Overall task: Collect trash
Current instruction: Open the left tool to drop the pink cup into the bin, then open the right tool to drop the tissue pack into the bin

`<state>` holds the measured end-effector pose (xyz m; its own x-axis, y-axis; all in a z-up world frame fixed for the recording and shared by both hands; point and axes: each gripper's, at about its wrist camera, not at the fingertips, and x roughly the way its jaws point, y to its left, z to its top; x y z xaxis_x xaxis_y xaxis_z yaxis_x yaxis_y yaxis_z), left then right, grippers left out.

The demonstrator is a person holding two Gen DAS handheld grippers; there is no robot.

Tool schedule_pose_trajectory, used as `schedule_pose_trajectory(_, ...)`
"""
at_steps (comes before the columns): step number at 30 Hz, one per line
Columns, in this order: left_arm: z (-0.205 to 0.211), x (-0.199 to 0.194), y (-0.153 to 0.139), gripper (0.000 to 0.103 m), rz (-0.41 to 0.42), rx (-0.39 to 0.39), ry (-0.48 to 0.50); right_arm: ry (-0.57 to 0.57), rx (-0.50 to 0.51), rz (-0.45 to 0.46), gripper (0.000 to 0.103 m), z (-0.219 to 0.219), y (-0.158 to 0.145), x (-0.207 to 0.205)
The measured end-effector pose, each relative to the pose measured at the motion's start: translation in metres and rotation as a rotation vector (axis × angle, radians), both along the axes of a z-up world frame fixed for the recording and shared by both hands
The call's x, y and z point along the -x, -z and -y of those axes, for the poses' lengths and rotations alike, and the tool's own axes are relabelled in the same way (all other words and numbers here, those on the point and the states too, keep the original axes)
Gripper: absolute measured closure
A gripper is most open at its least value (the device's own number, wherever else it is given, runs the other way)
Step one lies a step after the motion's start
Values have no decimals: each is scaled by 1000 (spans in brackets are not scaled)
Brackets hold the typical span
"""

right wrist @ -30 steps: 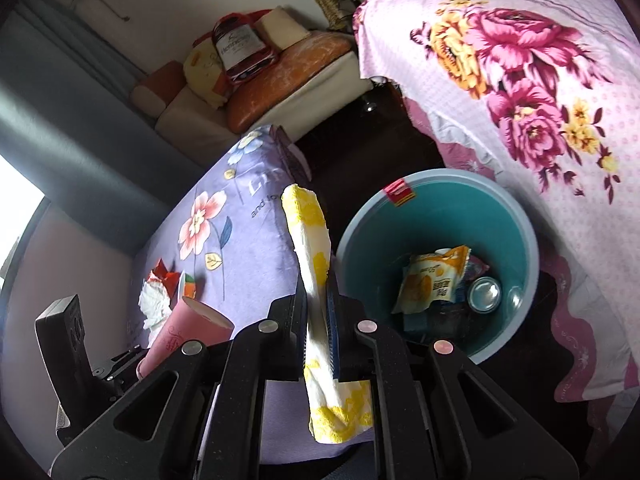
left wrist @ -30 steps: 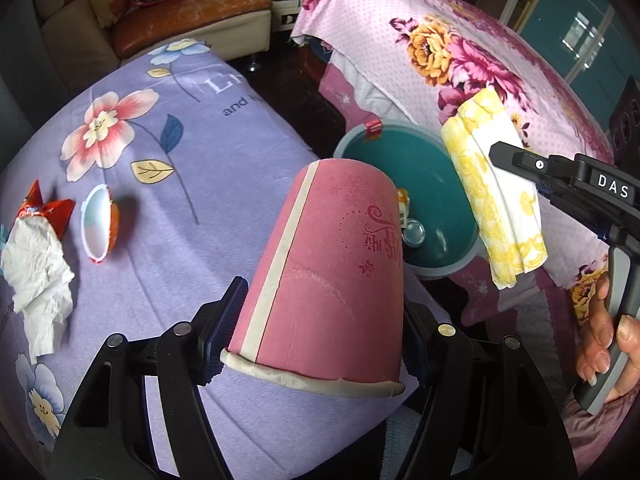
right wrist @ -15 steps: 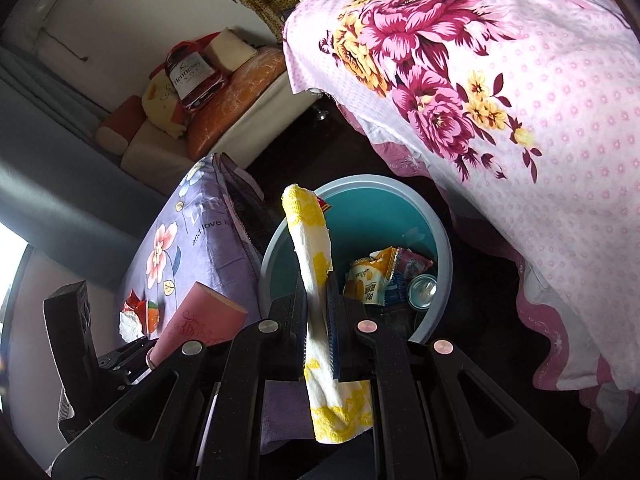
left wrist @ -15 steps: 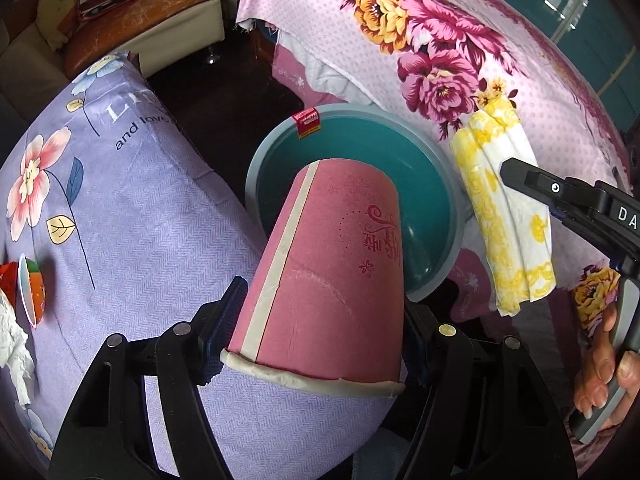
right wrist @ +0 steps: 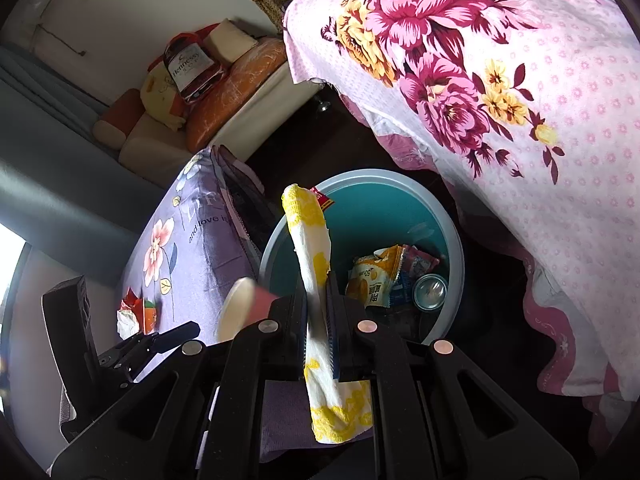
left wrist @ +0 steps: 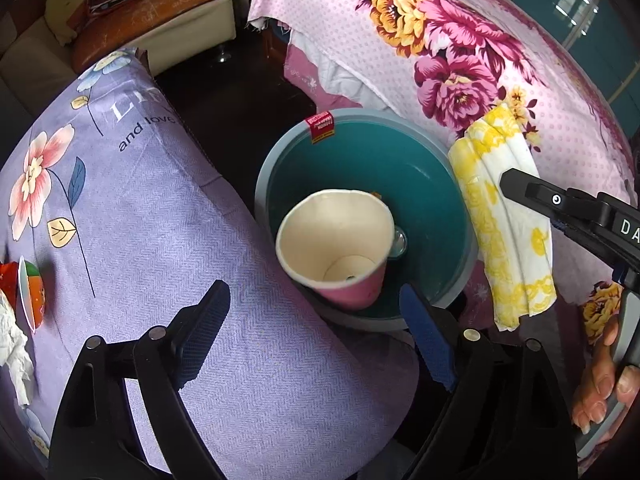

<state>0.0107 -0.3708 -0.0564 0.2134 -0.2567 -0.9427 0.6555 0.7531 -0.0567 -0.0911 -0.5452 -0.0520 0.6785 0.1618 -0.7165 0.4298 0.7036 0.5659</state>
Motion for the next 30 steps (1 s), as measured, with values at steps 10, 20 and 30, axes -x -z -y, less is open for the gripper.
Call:
schedule_pose_trajectory(10,-14,1,5,12,-37,12,-24,14,-10,-25,95,4,8,-2)
schedule_pose_trajectory(20,-16,6,4,11,-27,18,-17,21,-7,-48,92,2,13,-2)
schedule_pose_trajectory(30,-19,10,1,11,-23,33,-5,49,26,-76,53,-2,12,4)
